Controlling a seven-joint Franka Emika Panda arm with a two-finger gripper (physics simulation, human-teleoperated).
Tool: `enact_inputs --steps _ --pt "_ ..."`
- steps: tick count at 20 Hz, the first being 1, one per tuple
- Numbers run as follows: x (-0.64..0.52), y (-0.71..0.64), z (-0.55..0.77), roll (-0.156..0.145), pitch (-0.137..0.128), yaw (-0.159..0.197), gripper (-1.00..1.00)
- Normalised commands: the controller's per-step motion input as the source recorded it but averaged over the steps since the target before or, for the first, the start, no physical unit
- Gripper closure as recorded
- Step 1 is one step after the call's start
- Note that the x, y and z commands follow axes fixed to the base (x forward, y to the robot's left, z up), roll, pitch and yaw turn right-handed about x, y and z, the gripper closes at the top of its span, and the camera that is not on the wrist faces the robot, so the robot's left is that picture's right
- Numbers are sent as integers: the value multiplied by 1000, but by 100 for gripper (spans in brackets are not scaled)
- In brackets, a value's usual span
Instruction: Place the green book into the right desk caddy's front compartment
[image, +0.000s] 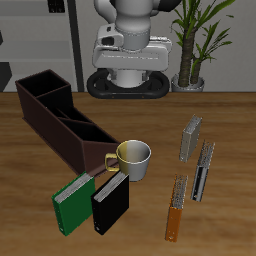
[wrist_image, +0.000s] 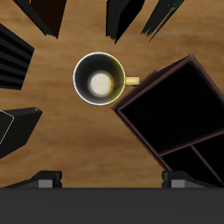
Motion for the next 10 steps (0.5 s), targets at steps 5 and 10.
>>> enact_inputs --steps 5,10 --pt "133 15 -65 0 8 -14 -100" --pt "365 -179 50 60 15 20 -100"
